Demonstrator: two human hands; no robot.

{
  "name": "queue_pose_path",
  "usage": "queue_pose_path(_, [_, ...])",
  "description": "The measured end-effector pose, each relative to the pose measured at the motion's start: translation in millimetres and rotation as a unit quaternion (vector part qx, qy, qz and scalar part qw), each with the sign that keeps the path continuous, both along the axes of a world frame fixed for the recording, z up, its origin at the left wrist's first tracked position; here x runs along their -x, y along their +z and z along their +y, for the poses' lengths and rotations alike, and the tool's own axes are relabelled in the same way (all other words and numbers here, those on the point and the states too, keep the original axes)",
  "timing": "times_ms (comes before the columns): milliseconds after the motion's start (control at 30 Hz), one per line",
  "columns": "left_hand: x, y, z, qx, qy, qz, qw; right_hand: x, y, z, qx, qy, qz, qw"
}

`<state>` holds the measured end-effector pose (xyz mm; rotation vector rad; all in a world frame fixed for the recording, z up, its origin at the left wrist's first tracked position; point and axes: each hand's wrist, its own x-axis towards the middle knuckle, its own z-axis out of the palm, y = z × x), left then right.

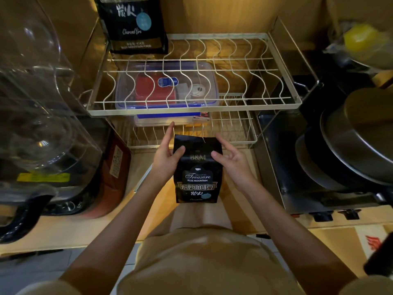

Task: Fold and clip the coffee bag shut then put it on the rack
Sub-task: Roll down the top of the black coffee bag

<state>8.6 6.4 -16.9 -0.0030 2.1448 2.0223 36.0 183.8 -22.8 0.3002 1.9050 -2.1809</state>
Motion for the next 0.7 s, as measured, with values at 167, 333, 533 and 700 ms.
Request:
queue_pose_path(167, [-1, -7, 4, -0.042, 0.019, -0.054, 0.997, 1, -1, -2, -0.015, -0.004, 0.011, 1.000])
queue_pose_path(333, [1, -11, 7, -0.049, -0.021, -0.069, 0.996, 8, -2, -4, -0.032, 0.000, -0.003, 0.999])
queue_pose_path(533, [3, -8, -3, 0.032, -0.081, -0.048, 0.995, 8, -4, 4, -0.035, 0.008, -0.023, 0.999])
queue_pose_path(700, [3, -11, -7, 0.084, -0.067, -0.054, 0.993, 7, -2, 13, -0.059, 0.087, -0.010, 0.994])
